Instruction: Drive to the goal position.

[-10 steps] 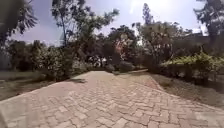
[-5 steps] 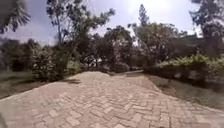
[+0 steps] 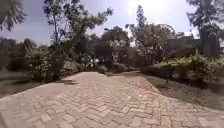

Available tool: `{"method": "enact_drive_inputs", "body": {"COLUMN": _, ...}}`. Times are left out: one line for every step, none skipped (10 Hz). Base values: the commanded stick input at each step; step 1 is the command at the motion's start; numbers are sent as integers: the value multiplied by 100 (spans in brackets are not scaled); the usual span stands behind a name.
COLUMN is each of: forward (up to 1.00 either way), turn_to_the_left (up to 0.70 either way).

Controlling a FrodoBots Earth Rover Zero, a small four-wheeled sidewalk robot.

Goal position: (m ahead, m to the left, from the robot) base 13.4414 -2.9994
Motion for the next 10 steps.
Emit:
{"method": "enact_drive_inputs", "body": {"forward": 30, "turn_to_the_left": -4}}
{"method": "enact_drive_inputs", "body": {"forward": 30, "turn_to_the_left": -28}}
{"method": "enact_drive_inputs", "body": {"forward": 30, "turn_to_the_left": -52}}
{"method": "enact_drive_inputs", "body": {"forward": 30, "turn_to_the_left": -60}}
{"method": "enact_drive_inputs", "body": {"forward": 30, "turn_to_the_left": -60}}
{"method": "enact_drive_inputs", "body": {"forward": 30, "turn_to_the_left": -60}}
{"method": "enact_drive_inputs", "body": {"forward": 30, "turn_to_the_left": -60}}
{"method": "enact_drive_inputs", "body": {"forward": 30, "turn_to_the_left": -60}}
{"method": "enact_drive_inputs", "body": {"forward": 30, "turn_to_the_left": -60}}
{"method": "enact_drive_inputs", "body": {"forward": 30, "turn_to_the_left": -60}}
